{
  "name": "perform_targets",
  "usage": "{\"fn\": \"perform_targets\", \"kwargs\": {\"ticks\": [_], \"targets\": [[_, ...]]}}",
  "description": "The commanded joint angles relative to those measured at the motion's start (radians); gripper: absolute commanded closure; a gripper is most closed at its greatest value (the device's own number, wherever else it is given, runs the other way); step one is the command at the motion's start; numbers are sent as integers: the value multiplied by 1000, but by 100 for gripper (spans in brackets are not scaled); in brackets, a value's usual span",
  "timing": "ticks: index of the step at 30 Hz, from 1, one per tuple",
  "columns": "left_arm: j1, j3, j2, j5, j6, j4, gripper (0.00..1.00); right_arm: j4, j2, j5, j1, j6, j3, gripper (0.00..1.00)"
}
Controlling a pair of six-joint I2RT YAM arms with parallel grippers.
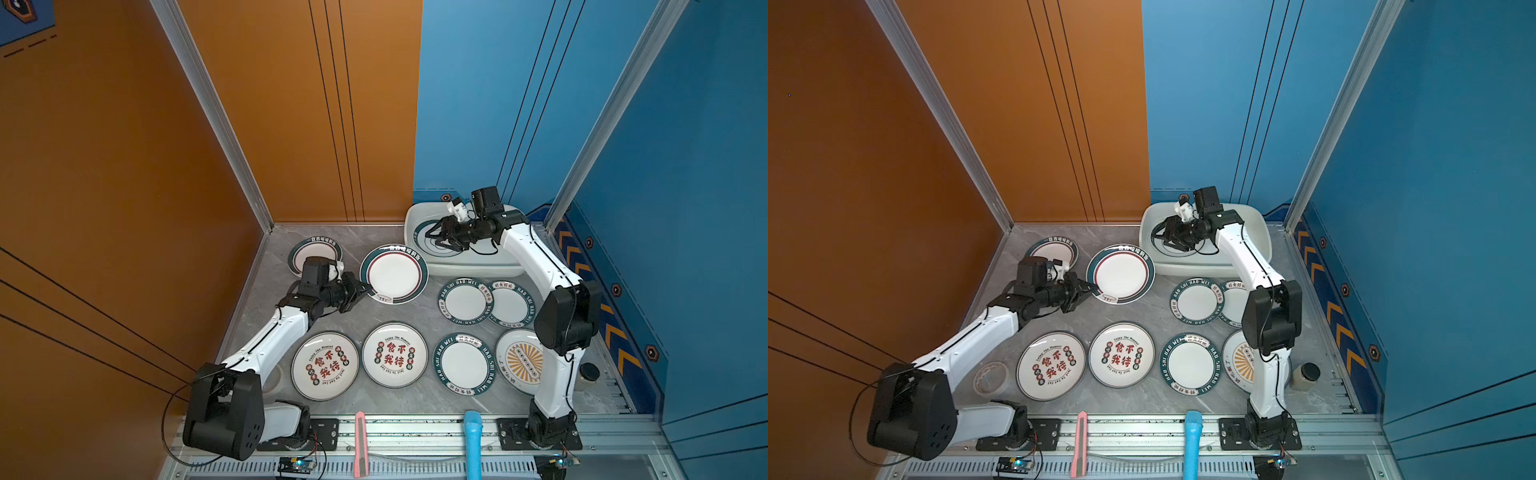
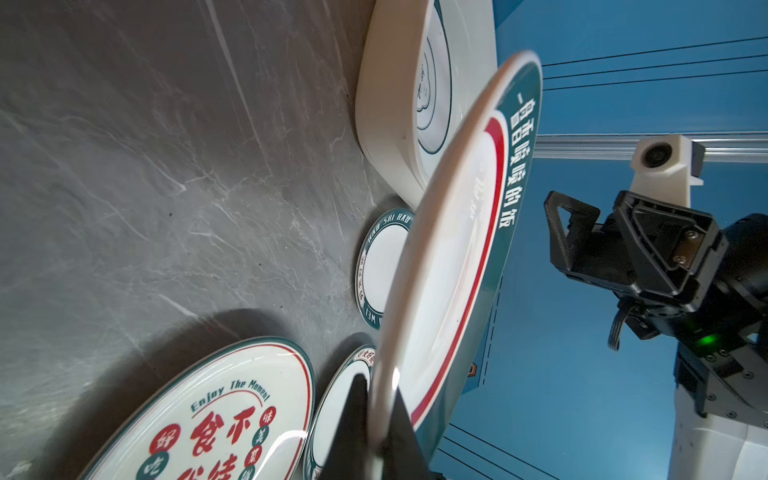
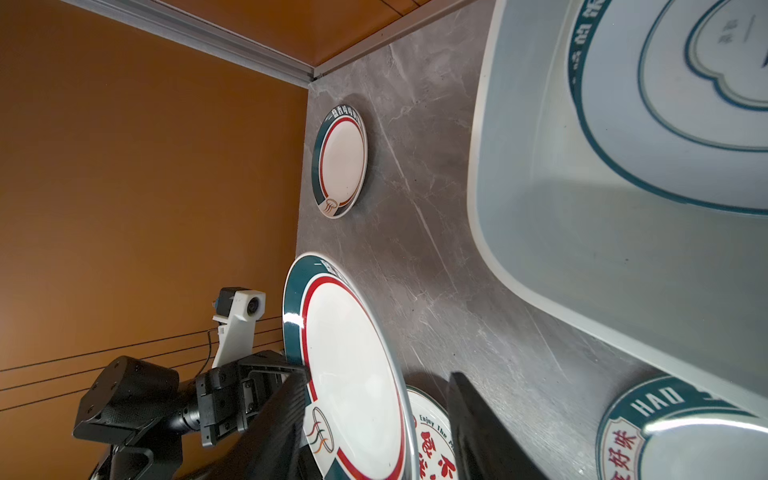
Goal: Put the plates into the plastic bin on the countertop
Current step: 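Lift the red-ring plate upright with left gripper while right gripper approaches, then grasp the raised red-ring plate rim with right gripper beside left gripper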
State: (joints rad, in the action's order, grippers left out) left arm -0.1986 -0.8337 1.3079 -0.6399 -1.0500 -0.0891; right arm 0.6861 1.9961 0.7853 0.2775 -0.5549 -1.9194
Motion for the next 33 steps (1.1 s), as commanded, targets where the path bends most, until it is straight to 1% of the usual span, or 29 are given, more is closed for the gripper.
{"fn": "perform_targets", "kwargs": {"ticks": [1, 5, 10, 18, 22, 29, 33], "targets": [[-3, -60, 10, -92, 60, 0, 100, -4, 7, 40, 9, 40, 35, 43], [-2, -64, 25, -136, 66, 11, 100, 25, 10, 45, 14, 67, 54, 43], [0, -72, 39, -163, 74, 11, 100, 33, 8, 53, 16, 82, 78, 43], [10, -112, 90, -199, 94, 10, 100, 50, 25, 98, 42, 107, 89, 48], [16, -132, 118, -218, 109, 2, 100, 53, 38, 132, 57, 112, 88, 56], [29, -157, 158, -233, 130, -6, 100, 53, 47, 144, 66, 114, 87, 76], [31, -179, 177, -237, 158, -30, 100, 53, 51, 144, 66, 113, 83, 83]]}}
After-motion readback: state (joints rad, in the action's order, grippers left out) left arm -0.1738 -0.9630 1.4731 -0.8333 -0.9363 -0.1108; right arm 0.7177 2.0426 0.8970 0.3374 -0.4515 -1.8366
